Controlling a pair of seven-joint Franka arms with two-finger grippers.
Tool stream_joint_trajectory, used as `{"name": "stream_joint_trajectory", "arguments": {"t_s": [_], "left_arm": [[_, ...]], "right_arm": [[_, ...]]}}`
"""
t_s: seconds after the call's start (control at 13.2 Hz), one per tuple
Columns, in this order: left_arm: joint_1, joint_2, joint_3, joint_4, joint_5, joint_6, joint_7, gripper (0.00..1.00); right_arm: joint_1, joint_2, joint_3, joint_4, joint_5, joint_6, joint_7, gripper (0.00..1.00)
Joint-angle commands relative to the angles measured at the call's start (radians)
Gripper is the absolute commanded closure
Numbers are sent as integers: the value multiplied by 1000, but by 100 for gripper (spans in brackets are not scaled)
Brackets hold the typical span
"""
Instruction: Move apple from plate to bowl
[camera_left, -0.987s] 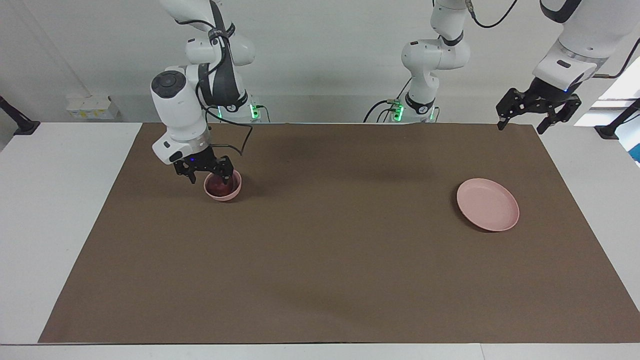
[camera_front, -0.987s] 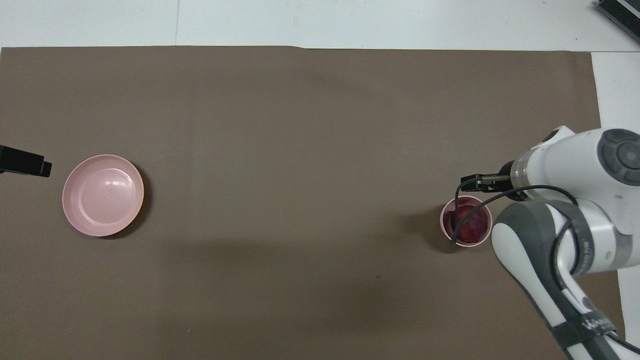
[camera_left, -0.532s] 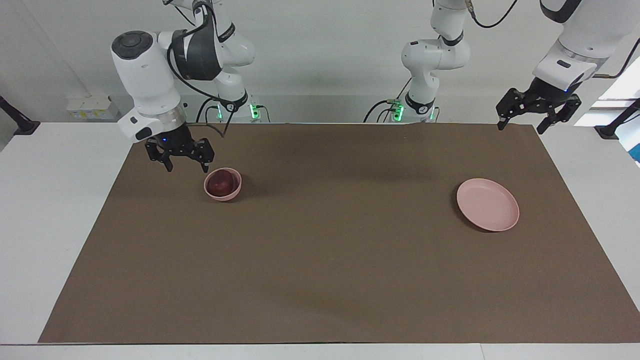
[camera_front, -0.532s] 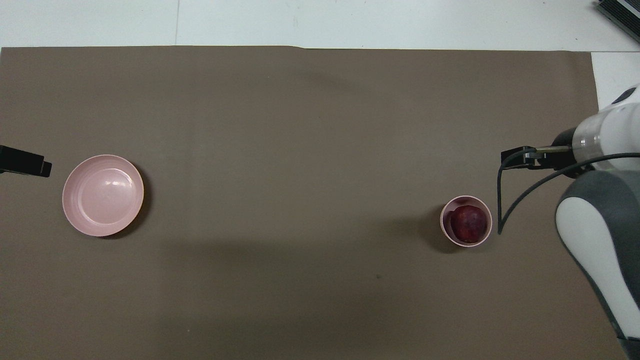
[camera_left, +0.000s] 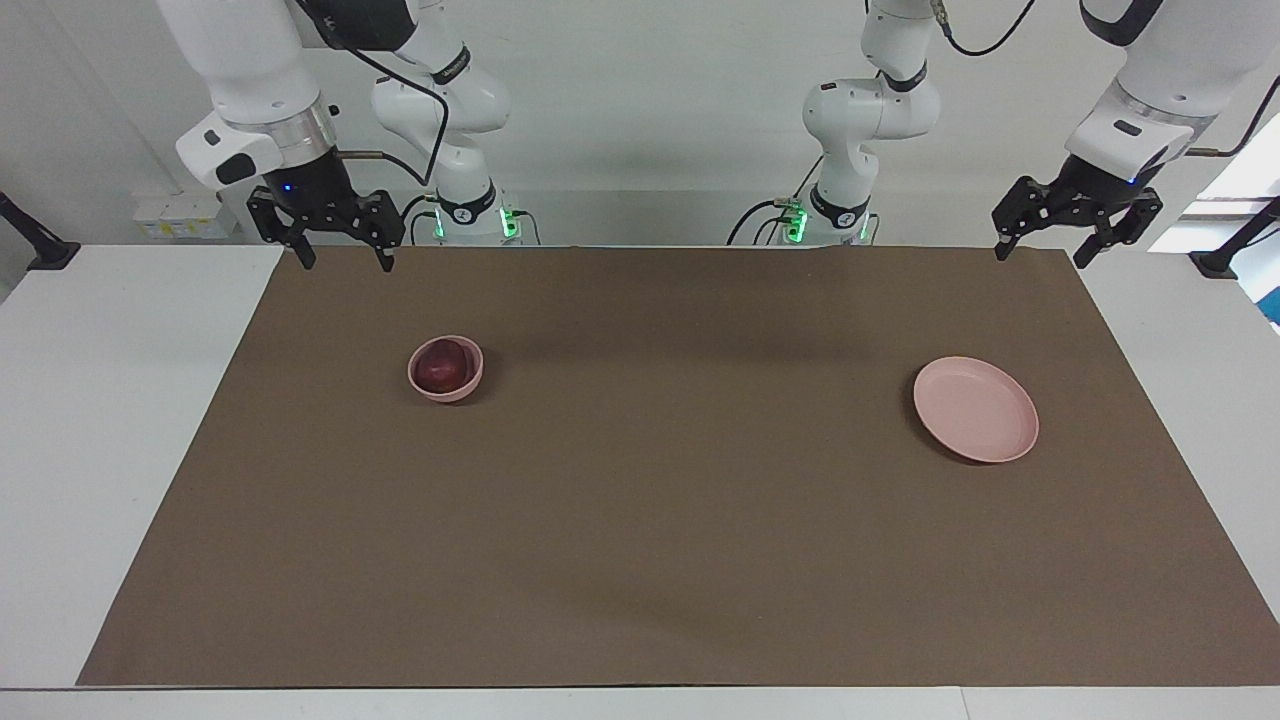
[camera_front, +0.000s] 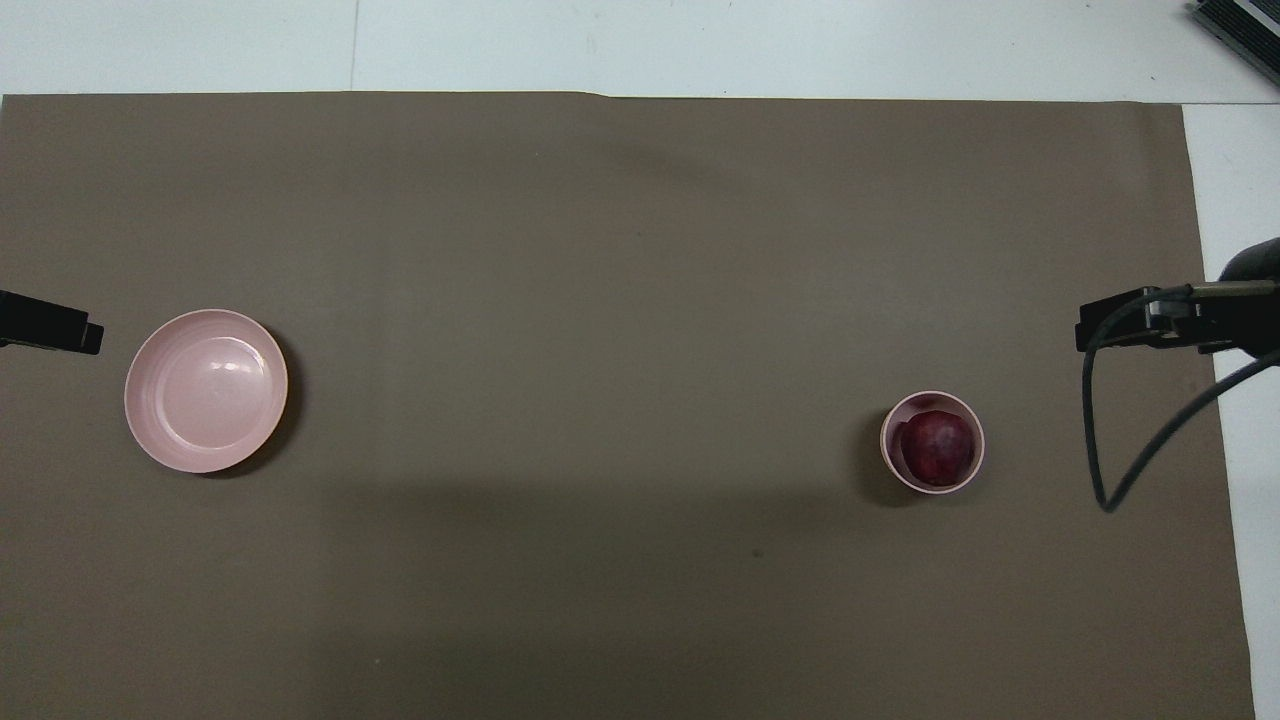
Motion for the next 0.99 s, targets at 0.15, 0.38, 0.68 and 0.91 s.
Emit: {"name": "stream_joint_trajectory", "arguments": {"t_s": [0.15,0.38,0.68,0.91], "left_arm": [[-5,-23,5,-22,-11,-8,-12,0],[-8,-22,5,-22,-11,-6,-13,0],[-13,-24,5,-23,-9,-6,-13,0],[-14,-24,5,-23,-11,-5,-8,0]], "right_arm": [[-16,1,7,26,26,-17,-9,0],[-16,-1,7,24,26,-29,-10,0],[-13,-22,9,4,26,-75,-13,0],[-15,-25,9,1,26,-90,-12,0]]}}
